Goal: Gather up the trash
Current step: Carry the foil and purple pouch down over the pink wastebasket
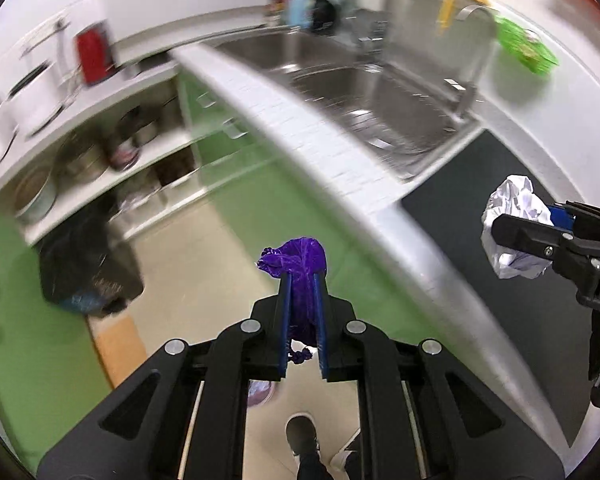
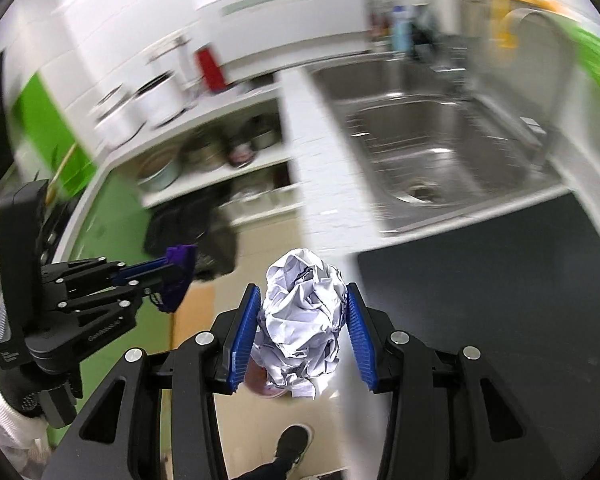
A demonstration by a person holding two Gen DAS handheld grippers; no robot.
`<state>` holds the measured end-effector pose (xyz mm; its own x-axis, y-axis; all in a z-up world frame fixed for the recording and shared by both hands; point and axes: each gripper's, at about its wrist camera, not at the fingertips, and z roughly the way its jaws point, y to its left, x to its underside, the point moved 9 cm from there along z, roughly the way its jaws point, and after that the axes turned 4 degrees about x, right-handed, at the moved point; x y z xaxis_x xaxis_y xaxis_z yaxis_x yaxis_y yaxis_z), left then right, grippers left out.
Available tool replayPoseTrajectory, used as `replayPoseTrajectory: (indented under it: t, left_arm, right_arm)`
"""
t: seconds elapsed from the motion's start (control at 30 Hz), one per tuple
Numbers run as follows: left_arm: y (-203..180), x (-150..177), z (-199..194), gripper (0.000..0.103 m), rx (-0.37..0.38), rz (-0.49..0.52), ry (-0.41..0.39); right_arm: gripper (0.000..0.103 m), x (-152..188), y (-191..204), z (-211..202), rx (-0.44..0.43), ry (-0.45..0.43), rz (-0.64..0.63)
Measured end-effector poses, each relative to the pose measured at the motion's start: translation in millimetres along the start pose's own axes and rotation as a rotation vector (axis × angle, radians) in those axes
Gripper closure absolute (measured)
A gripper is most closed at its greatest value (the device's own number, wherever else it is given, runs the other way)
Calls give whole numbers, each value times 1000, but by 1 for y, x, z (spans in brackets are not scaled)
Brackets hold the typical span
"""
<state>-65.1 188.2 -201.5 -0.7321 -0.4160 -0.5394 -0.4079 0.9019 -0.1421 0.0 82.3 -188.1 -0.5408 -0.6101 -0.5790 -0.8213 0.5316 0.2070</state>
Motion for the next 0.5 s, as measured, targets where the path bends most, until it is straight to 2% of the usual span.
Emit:
replayPoseTrajectory:
  t: [0.13, 0.23, 0.4, 0.5]
  left_arm:
    - [57, 45, 19, 92, -21, -121, 34]
    - [99, 90, 52, 92, -29, -204, 73]
    - [152, 171, 133, 93, -30, -315, 144]
    - [168, 206, 177, 93, -25, -351, 172]
  right_arm:
    - [61, 13, 53, 62, -52, 75, -84]
    - [61, 38, 82, 119, -77, 138, -138]
    - [61, 90, 102, 205, -92, 232, -171]
    - [61, 123, 107, 254, -96, 275, -184]
